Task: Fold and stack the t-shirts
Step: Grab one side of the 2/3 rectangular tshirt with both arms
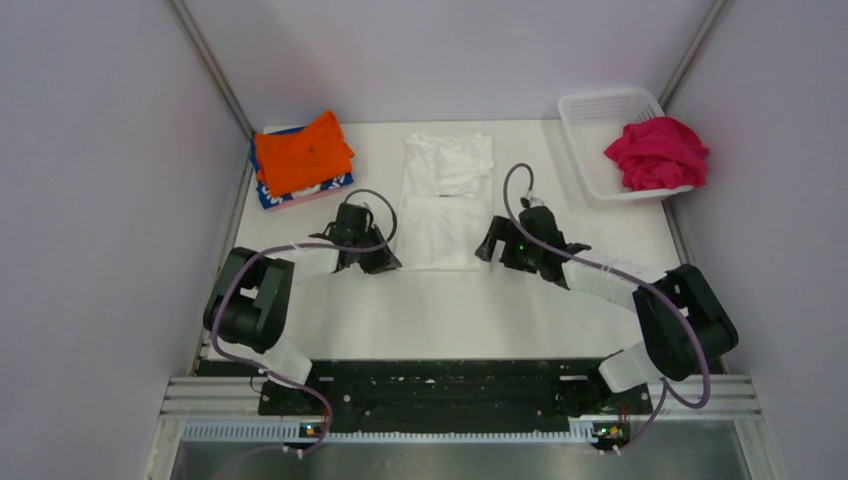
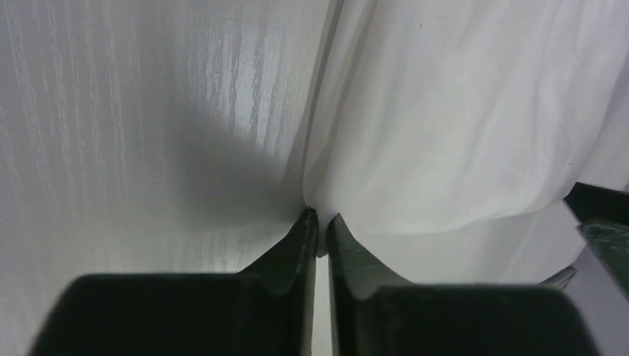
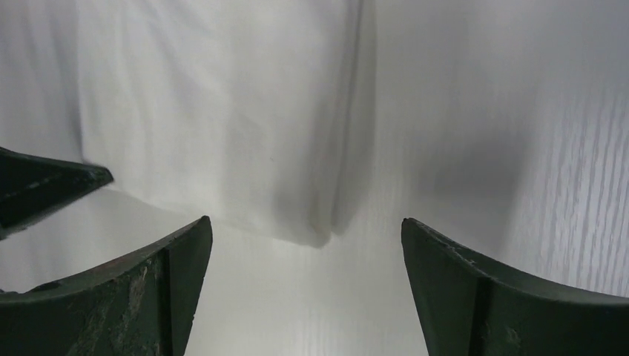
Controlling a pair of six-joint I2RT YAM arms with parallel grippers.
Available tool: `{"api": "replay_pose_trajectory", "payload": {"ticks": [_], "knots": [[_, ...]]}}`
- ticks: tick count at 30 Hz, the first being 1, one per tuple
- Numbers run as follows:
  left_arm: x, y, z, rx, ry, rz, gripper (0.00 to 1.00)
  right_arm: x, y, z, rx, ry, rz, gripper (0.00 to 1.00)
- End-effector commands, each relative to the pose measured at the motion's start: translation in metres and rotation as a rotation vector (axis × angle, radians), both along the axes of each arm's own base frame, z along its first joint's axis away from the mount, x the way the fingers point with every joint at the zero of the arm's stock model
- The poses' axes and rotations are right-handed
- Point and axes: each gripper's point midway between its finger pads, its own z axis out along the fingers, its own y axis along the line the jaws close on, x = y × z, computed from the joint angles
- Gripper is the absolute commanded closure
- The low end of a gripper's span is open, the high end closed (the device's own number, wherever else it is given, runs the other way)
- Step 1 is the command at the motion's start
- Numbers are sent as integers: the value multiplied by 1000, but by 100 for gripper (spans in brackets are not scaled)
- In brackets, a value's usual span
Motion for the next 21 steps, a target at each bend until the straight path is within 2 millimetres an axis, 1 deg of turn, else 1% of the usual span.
{"api": "replay_pose_trajectory", "payload": {"ticks": [1, 2, 4, 6, 10, 11, 15, 18, 20, 21], "knots": [[8, -5, -3, -4, -7, -3, 95, -20, -4, -13, 61, 55, -36, 7], [9, -4, -4, 0, -6, 1, 100, -23, -6, -19, 57, 68, -41, 11], [8, -1, -5, 15, -6, 8, 100, -27, -7, -27, 52, 83, -40, 19], [6, 2, -6, 25, -11, 13, 100, -29, -5, -33, 59, 89, -27, 32], [4, 5, -4, 33, -22, 19, 100, -37, 6, -42, 105, 127, 15, 53], [3, 5, -5, 34, -21, 21, 100, -40, 8, -44, 108, 135, 26, 55], [-1, 6, -8, 32, -15, 25, 100, -45, 12, -56, 94, 157, 38, 55], [-2, 7, -9, 32, -12, 27, 100, -40, 12, -64, 99, 152, 21, 57], [-2, 8, -11, 40, -8, 31, 100, -39, 15, -67, 108, 156, 22, 62], [-2, 8, -11, 41, -7, 31, 100, -39, 16, -69, 111, 160, 27, 67]]}}
